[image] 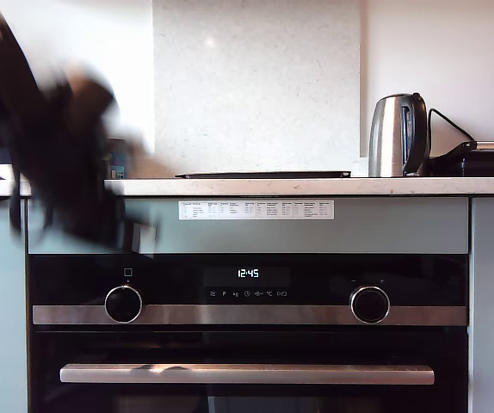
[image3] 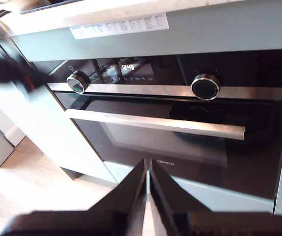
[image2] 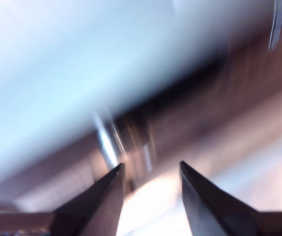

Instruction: Switch the oven into microwave mode by turning the left rotary switch to the microwave symbol

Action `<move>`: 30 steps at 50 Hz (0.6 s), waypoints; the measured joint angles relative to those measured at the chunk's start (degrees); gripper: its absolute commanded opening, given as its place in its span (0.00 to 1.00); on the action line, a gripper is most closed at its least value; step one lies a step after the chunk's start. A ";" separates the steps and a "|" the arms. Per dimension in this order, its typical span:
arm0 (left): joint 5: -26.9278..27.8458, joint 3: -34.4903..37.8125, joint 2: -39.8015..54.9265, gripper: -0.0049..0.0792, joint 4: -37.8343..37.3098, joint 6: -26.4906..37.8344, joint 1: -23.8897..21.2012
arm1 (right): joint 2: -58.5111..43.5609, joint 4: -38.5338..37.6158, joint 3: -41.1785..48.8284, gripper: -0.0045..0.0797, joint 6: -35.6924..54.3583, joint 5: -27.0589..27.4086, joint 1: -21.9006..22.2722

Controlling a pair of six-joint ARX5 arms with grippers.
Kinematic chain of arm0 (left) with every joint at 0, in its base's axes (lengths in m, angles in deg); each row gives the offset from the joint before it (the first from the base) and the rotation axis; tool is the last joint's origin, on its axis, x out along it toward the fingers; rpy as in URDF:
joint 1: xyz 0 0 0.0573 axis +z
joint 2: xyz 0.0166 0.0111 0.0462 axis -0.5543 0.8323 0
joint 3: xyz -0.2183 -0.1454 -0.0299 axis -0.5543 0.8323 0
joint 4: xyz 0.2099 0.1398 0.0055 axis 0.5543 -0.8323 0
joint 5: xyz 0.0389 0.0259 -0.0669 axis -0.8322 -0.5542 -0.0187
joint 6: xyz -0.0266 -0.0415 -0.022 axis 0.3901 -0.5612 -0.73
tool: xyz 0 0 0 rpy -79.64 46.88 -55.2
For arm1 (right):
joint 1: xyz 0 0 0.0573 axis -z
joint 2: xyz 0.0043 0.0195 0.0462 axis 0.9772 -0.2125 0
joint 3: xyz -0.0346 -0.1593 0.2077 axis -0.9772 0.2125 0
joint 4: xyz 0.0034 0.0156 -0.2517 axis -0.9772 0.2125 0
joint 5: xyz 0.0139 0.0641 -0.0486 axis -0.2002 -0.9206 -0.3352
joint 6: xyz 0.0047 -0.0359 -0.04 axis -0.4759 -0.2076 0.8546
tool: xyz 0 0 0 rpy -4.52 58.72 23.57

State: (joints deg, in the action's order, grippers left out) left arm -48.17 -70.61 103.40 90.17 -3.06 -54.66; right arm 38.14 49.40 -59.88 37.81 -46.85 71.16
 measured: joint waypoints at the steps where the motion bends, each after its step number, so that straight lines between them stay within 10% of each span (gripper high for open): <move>1: 0.61 0.46 -1.07 0.42 0.79 -0.59 0.57 | 0.00 0.00 0.00 0.04 0.00 0.00 0.00; 16: 13.90 13.99 -1.53 0.43 16.46 -13.57 5.68 | 0.00 -0.07 0.00 0.04 0.00 0.00 0.00; 30: 15.19 20.76 -0.39 0.50 30.51 -25.94 9.27 | 0.00 -0.42 0.00 0.04 0.00 0.00 0.00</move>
State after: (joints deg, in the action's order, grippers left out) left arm -32.98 -49.84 103.00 120.68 -29.00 -45.39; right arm 38.14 48.99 -59.88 37.81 -46.85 71.16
